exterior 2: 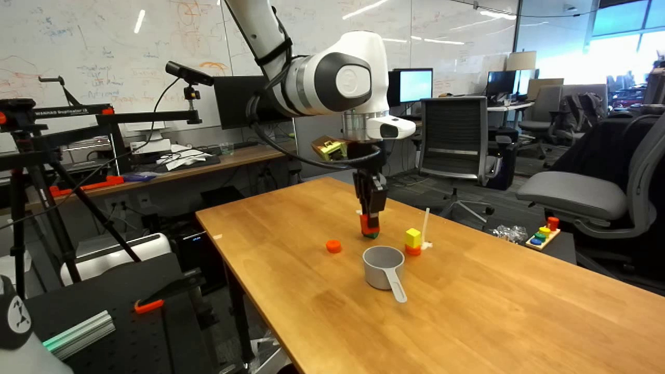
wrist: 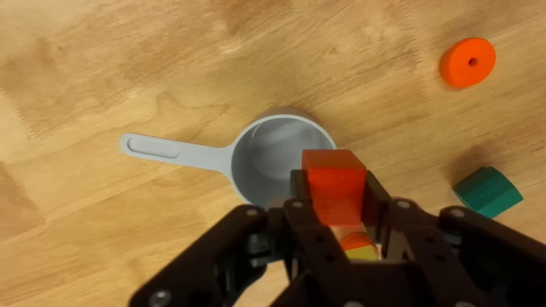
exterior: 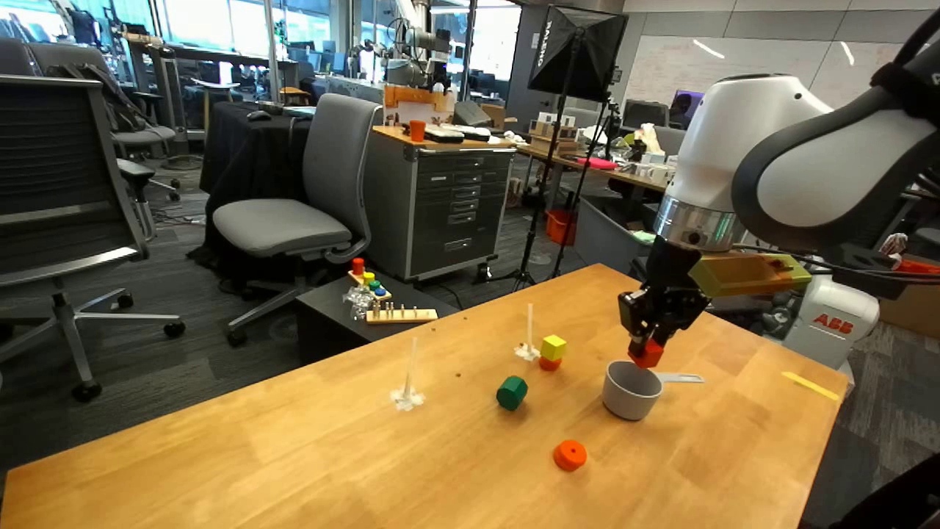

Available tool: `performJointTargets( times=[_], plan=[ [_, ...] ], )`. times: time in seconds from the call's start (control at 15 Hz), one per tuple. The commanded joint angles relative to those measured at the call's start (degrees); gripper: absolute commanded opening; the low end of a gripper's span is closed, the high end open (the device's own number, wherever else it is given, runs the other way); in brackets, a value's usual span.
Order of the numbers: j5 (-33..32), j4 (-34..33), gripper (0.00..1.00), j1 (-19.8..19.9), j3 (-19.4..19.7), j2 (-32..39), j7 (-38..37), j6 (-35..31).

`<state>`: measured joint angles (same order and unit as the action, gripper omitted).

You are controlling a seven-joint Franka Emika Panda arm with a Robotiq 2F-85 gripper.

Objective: Put the blocks in the cup

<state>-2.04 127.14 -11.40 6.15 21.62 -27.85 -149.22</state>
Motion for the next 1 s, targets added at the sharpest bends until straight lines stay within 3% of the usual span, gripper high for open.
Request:
performJointTargets(
  times=[0.0,0.07,0.2,0.47,0.93],
  plan=[
    [0.09,-0.98,0.12,0.50,-0.43,0.57,-1.31,1.75],
    [0.62,-1.17,0.58,0.71,-0.84,0.76,-0.89,2.28],
    [0.42,-1.19,0.64,0.48,-0.75,1.09,-1.12,1.93],
    [1.06,-1.64,0.96,0.77,-0.81,1.46,-1.09,2.24],
    [2.36,-4.19,1.00,0.50,-3.05,2.93,0.56,3.07]
  ],
)
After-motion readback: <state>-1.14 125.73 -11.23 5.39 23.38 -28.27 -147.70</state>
